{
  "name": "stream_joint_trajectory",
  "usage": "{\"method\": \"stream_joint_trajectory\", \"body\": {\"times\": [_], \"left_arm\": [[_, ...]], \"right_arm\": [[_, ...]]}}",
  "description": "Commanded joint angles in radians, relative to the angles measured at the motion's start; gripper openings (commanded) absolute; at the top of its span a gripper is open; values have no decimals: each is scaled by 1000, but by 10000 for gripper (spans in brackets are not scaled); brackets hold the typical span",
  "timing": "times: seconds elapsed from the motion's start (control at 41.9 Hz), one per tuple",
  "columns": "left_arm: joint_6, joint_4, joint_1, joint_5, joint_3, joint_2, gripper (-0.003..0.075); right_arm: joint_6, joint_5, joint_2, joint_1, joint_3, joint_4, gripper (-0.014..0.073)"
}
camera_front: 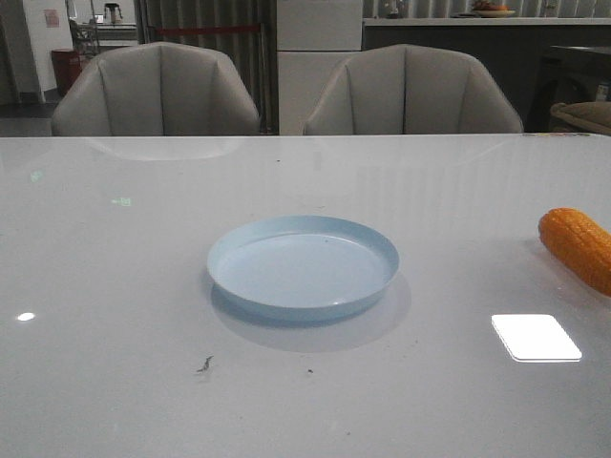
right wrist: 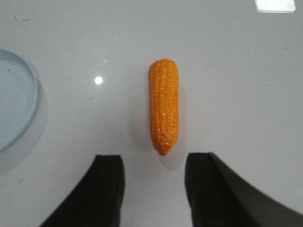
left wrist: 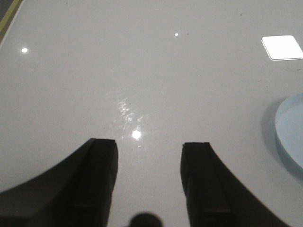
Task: Place corn on plate with both arms
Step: 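Release the plate and raise the left gripper away, then lower the right gripper over the orange corn cob and close on it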
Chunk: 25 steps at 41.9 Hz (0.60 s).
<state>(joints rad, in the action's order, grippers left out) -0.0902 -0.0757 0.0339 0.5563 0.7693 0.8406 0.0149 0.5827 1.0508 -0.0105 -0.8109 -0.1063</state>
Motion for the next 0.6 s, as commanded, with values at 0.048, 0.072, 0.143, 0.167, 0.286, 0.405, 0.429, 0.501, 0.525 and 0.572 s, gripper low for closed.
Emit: {"method": "stream_joint_trajectory", "body": {"times": [0.048,0.072,0.143,0.167,0.286,0.405,0.429,0.501,0.525,0.572], "left_arm": [[9,-11,-3,-31,7,-76,386],[9,-11,-3,-26,7,-81,386],[9,-11,-3,-25,7,-84,386],[9,-11,-3,-25,7,-84,386],[9,-11,-3,-25,7,-84,386],[9,-24,-3,-22,7,-84,386],[9,-24,-3,-17,7,-84,386],[9,-26,-3,3,7,-84,386],[9,-26,-3,9,7,-84,386],[9,-26,-3,16,7,-84,386]], "right_arm": [[5,28,123,0,-196,-3,499],[5,40,158,0,-236,-3,521],[5,78,251,0,-337,-2,584],[5,92,291,0,-365,-2,599],[5,154,451,0,-513,14,605],[4,207,591,-2,-602,16,605],[4,221,623,-4,-618,16,605],[1,257,696,-9,-652,16,605],[-1,265,715,-8,-656,16,605],[-1,286,754,-8,-671,16,605]]}}
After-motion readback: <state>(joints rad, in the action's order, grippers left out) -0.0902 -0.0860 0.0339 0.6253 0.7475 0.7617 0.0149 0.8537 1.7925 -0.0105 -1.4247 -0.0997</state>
